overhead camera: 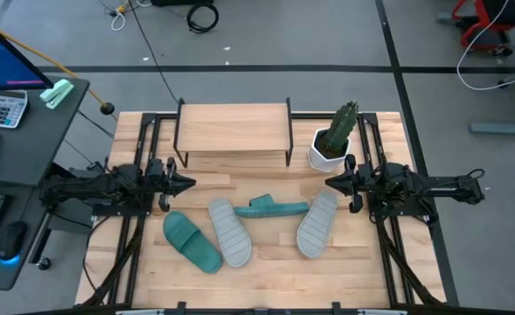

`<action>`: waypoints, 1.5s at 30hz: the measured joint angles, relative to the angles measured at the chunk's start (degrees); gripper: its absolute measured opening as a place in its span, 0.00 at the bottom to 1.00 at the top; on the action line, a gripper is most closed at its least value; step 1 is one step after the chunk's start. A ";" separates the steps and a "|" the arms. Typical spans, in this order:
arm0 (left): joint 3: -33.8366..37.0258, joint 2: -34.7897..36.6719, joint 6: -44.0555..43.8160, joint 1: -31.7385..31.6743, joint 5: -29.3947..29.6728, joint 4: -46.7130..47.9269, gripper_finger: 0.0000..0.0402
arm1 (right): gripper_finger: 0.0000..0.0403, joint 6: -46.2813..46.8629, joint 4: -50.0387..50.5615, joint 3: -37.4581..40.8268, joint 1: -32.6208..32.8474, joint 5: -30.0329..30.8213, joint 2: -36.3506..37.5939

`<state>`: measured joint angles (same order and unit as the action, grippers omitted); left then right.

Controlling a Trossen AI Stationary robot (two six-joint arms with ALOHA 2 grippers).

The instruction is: Pick and place slides into the shelf

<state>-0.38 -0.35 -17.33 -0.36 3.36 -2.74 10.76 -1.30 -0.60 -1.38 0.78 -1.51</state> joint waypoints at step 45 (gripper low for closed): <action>0.00 0.01 -4.08 0.01 0.00 -0.17 0.07 | 0.09 0.00 0.00 0.00 -0.01 0.00 0.00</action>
<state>-0.37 -0.34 -21.41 -0.35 3.36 -2.92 10.76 -1.30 -0.60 -1.39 0.78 -1.50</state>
